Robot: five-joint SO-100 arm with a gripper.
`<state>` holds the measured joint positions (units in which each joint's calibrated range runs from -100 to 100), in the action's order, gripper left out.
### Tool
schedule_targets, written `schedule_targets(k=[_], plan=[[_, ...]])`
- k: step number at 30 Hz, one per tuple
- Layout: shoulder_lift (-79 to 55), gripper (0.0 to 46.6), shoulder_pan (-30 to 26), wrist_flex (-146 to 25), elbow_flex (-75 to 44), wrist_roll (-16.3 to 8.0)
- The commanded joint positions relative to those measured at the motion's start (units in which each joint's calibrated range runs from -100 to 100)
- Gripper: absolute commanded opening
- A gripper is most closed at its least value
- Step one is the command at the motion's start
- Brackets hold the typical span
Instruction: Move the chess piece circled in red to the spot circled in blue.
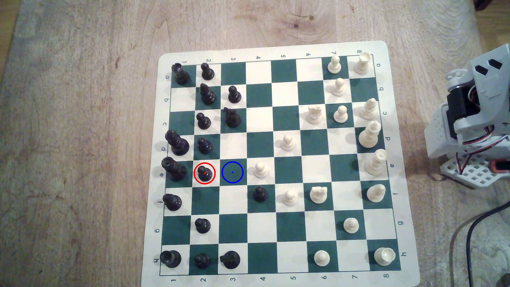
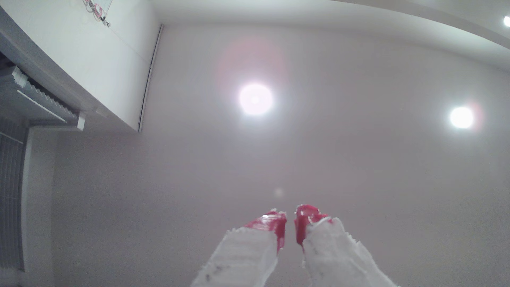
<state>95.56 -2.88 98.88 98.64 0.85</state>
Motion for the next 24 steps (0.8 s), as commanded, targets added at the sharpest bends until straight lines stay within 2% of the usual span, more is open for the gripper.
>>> schedule_targets(k=[1, 7, 9, 10, 12, 13, 16, 20, 24], plan=[[0.2, 2.5, -0.4, -6.4, 1.3, 0.2], [0.2, 2.5, -1.0, -32.8, -1.5, 0.2], [0.2, 2.5, -1.1, -44.3, -4.5, 0.0], [0.2, 2.5, -0.8, -56.2, -7.5, 0.0], [0.2, 2.5, 0.3, -69.4, -10.1, 0.0], [0.2, 2.5, 0.3, -70.2, -10.2, 0.0], [0.1, 2.4, 1.8, -92.4, -16.5, -0.2], [-2.9, 2.4, 2.3, -108.3, -23.8, -0.2], [-12.9, 2.4, 2.3, -120.8, -32.2, -0.2]])
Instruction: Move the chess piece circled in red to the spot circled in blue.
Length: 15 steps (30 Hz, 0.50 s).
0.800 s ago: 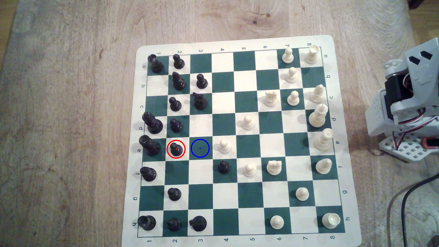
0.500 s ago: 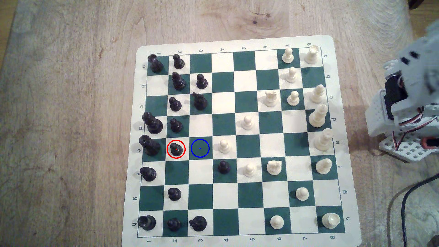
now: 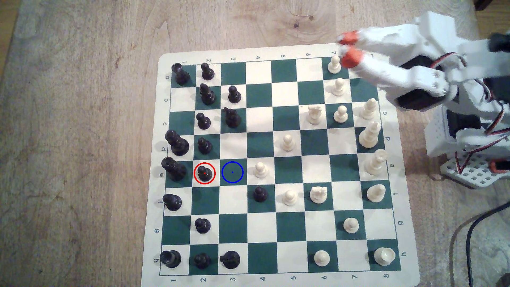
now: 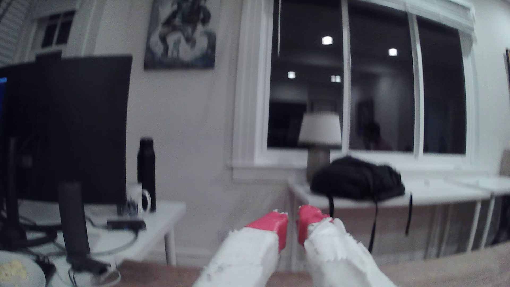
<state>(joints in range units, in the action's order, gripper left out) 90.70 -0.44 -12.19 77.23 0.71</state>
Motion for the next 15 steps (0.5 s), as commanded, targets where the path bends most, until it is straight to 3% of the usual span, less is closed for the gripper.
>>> schedule_targets(k=[1, 8, 11, 15], plan=[[-9.6, 2.4, -0.3, -10.5, -11.8, 0.0], [-27.9, 1.4, -3.0, -21.5, -26.1, -0.1], [-34.6, 5.9, -4.2, -22.5, -30.9, -0.2], [-44.0, 6.7, -5.2, -23.8, -38.2, -1.1]])
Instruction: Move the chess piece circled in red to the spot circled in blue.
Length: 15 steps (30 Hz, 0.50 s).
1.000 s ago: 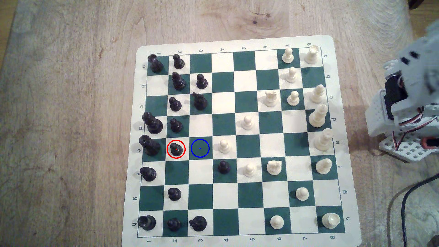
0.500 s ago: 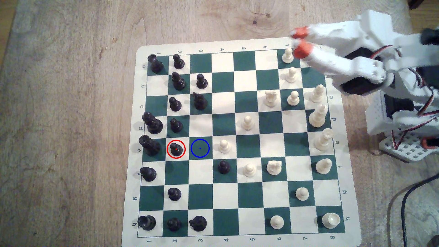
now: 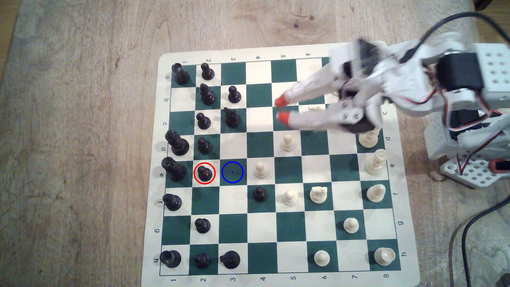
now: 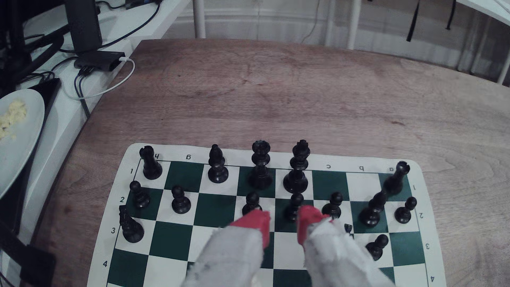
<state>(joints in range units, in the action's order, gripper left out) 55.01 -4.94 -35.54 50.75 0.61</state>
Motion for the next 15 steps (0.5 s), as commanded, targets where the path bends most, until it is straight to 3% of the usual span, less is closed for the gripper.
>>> schedule_targets(k=[1, 7, 15], plan=[[-10.9, 7.0, -1.4, -1.1, -13.5, -1.4], [-18.2, 7.6, -3.9, -1.0, -16.6, -3.2], [-32.5, 14.7, -2.8, 1.4, -21.8, -4.7]])
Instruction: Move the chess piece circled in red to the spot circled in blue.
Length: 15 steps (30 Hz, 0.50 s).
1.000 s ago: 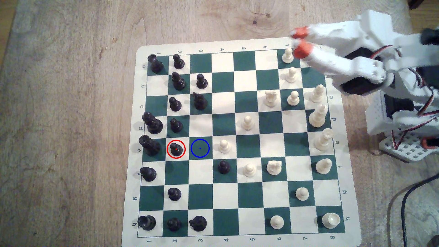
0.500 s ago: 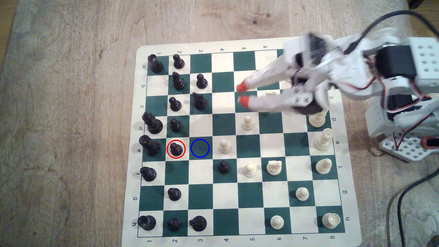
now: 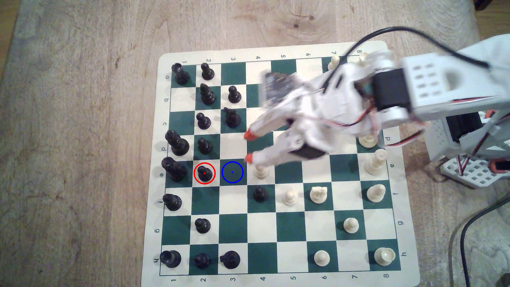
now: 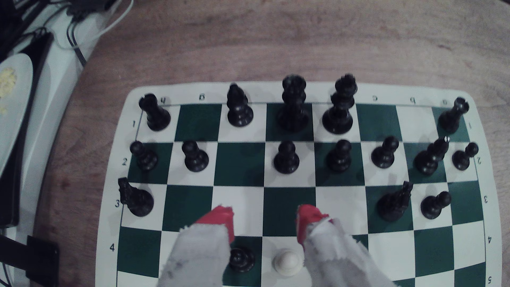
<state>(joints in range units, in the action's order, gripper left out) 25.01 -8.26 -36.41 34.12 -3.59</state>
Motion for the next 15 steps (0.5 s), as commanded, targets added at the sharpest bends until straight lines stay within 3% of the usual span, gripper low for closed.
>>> schedule_targets(k=[1, 10, 15], plan=[[-4.3, 15.3, 0.9, 2.3, -6.0, -0.6], [-13.4, 17.3, 3.3, 13.6, -1.8, -1.0], [-18.0, 19.3, 3.3, 14.2, -5.4, -1.4]])
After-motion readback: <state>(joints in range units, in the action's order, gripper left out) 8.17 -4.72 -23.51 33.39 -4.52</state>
